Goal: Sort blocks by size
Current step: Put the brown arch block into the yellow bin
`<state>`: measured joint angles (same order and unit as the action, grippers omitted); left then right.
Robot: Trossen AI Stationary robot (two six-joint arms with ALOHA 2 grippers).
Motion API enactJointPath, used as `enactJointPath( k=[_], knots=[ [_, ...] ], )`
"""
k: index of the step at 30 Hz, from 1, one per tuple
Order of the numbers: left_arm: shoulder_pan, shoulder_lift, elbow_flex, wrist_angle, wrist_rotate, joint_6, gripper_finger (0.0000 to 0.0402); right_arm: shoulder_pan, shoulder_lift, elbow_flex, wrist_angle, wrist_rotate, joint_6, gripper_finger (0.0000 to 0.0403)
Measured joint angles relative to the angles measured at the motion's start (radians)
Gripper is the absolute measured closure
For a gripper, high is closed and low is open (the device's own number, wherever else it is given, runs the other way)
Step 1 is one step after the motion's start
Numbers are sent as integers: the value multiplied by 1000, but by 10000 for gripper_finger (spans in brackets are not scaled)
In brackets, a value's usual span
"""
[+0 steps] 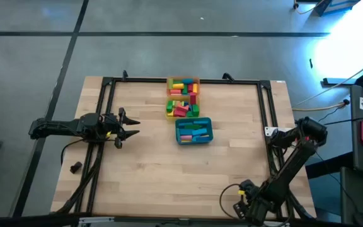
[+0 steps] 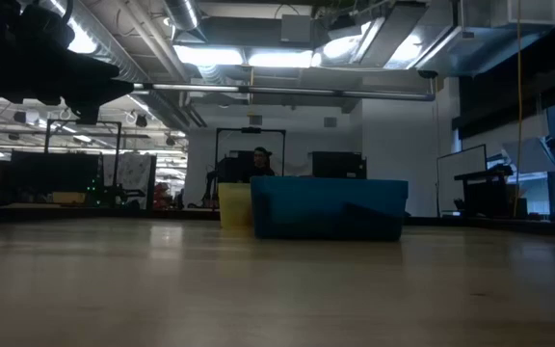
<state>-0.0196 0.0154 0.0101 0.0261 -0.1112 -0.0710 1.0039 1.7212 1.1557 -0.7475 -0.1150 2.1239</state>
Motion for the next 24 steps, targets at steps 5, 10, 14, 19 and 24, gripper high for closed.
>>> enactJointPath(
  k=[5,10,14,19,24],
  knots=[
    [0,0,0,0,0,0,221,-2,72,0,13,-27,-7,127],
    [0,0,0,0,0,0,221,-2,98,0,9,-62,-7,128],
    [0,0,0,0,0,0,221,-2,98,0,6,-45,-7,152],
    [0,0,0,0,0,0,221,-2,108,0,-4,-25,-13,235],
    [0,0,0,0,0,0,221,-3,135,0,11,-4,-70,322]
  ],
)
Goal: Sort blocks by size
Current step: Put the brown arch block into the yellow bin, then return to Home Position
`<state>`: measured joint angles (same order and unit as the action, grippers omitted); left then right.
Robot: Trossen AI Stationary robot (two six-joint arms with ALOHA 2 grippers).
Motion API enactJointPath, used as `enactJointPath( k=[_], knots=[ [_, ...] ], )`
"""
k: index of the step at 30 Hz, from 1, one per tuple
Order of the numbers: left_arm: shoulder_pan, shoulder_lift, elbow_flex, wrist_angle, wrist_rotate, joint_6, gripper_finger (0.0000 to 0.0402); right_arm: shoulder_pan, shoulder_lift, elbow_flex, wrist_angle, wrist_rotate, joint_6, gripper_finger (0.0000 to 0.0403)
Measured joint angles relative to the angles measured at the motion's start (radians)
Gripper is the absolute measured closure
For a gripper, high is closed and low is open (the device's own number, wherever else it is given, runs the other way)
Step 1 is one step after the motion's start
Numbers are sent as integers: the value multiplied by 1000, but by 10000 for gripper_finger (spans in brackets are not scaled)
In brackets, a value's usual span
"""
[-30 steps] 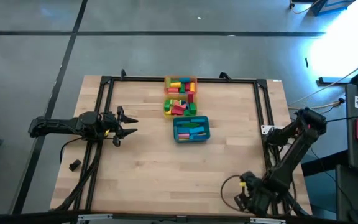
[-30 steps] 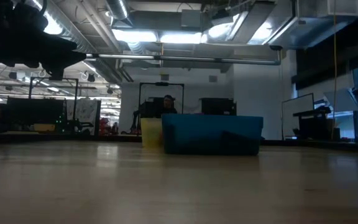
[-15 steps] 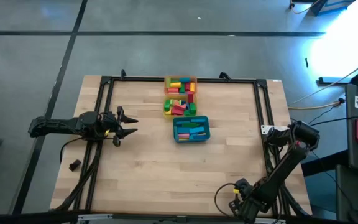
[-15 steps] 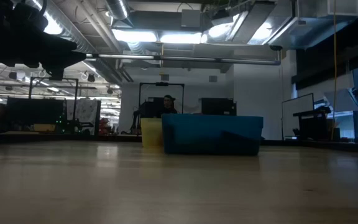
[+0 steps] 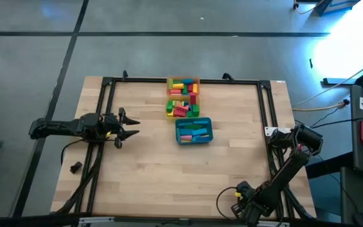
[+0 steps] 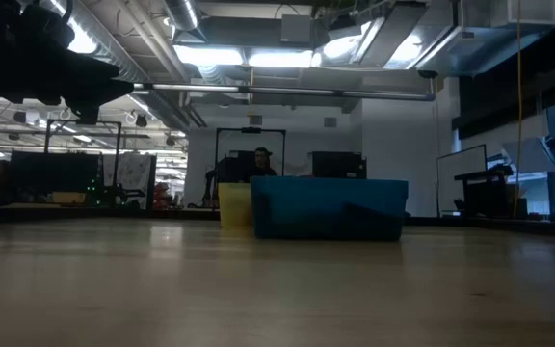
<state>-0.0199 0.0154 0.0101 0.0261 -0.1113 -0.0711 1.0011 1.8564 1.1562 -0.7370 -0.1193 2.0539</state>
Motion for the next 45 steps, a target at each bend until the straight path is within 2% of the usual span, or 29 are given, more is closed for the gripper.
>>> enactJointPath(
  k=[2,4,8,11,15,21,24,27,33,39,43,45],
  knots=[
    [0,0,0,0,0,0,221,-5,7,1,11,19,-17,345],
    [0,0,0,0,0,0,221,-9,7,3,18,71,-34,345],
    [0,0,0,0,0,0,221,-62,4,24,-15,266,-100,350],
    [0,0,0,0,0,0,221,-131,-11,40,-20,403,-216,350],
    [0,0,0,0,0,0,221,-254,-58,76,-17,533,-500,342],
    [0,0,0,0,0,0,221,-502,-102,166,-15,626,-1105,350],
    [0,0,0,0,0,0,221,-645,-100,217,-5,634,-1364,347],
    [0,0,0,0,0,0,221,-790,-101,229,103,627,-1578,340],
    [0,0,0,0,0,0,222,-1045,-100,228,221,561,-1880,348],
    [0,0,0,0,0,0,221,-1222,-100,228,239,411,-1928,311],
    [0,0,0,0,0,0,221,-1291,-100,228,247,250,-1928,279],
    [0,0,0,0,0,0,221,-1311,-100,228,246,213,-1928,265]
  ],
)
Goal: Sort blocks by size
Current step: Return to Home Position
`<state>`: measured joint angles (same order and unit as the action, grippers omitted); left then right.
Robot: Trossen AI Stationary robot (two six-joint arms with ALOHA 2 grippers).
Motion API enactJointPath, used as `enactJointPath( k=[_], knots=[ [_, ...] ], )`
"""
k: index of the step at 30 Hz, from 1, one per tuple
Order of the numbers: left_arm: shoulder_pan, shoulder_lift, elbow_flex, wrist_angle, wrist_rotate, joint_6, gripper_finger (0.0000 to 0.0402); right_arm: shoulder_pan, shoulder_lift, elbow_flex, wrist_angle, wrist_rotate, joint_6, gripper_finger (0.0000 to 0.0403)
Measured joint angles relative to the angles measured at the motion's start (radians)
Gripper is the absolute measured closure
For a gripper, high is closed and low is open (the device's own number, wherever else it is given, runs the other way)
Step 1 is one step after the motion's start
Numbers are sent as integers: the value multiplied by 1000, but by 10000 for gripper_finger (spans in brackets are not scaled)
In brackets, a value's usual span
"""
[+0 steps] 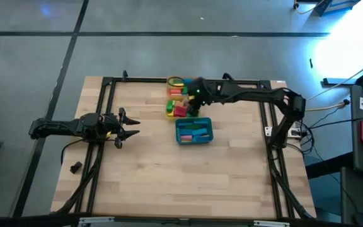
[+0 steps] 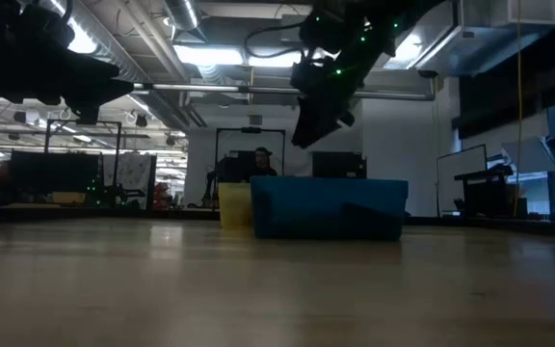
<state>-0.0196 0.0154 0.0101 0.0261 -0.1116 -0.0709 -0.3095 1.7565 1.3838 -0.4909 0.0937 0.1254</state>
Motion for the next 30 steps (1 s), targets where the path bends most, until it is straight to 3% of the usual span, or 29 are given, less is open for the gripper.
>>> enactJointPath(
  k=[4,8,15,19,25,30],
  knots=[
    [0,0,0,0,0,0,221,-21,0,0,-19,-7,0,244],
    [0,0,0,0,0,0,221,-26,-40,14,-169,-2,-25,239],
    [0,0,0,0,0,0,221,-23,-315,-50,-281,10,-56,238],
    [0,0,0,0,0,0,221,-1,-548,-214,-198,33,-44,237],
    [0,0,0,0,0,0,221,79,-879,-589,17,45,63,237],
    [0,0,0,0,0,0,221,148,-1098,-815,102,46,162,237]
  ],
)
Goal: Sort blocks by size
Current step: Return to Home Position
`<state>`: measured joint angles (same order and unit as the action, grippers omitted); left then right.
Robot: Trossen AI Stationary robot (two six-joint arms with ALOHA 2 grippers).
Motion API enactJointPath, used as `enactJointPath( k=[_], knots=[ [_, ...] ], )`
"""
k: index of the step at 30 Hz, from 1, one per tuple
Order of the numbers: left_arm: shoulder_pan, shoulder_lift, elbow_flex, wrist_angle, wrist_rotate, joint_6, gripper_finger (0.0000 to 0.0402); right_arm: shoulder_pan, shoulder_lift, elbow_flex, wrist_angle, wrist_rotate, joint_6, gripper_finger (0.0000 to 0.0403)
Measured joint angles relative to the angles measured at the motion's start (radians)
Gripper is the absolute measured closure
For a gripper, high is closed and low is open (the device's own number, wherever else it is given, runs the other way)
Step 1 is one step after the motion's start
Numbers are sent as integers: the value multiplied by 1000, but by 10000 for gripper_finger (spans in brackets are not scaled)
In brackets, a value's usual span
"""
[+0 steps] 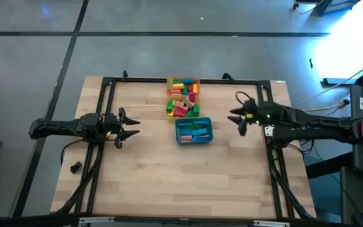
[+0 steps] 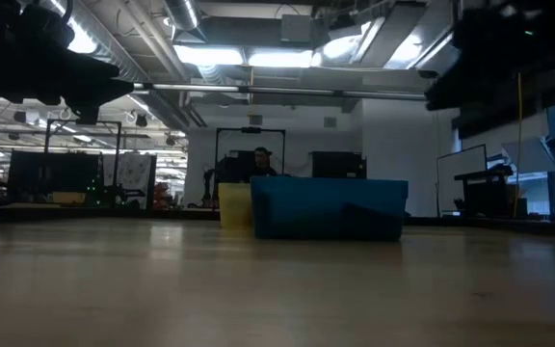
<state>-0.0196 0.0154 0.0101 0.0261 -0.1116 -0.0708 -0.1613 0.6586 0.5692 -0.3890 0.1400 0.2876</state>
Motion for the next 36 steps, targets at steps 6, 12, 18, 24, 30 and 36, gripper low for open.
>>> enactJointPath(
  k=[6,12,18,24,30,36],
  knots=[
    [0,0,0,0,0,0,221,68,-219,-131,25,27,26,237],
    [0,0,0,0,0,0,221,118,-413,-212,36,88,15,237],
    [0,0,0,0,0,0,221,136,-567,-290,102,87,9,237],
    [0,0,0,0,0,0,221,136,-658,-391,230,60,-74,237],
    [0,0,0,0,0,0,221,136,-657,-447,323,-48,-167,237],
    [0,0,0,0,0,0,221,136,-657,-531,485,-165,-240,237]
  ],
)
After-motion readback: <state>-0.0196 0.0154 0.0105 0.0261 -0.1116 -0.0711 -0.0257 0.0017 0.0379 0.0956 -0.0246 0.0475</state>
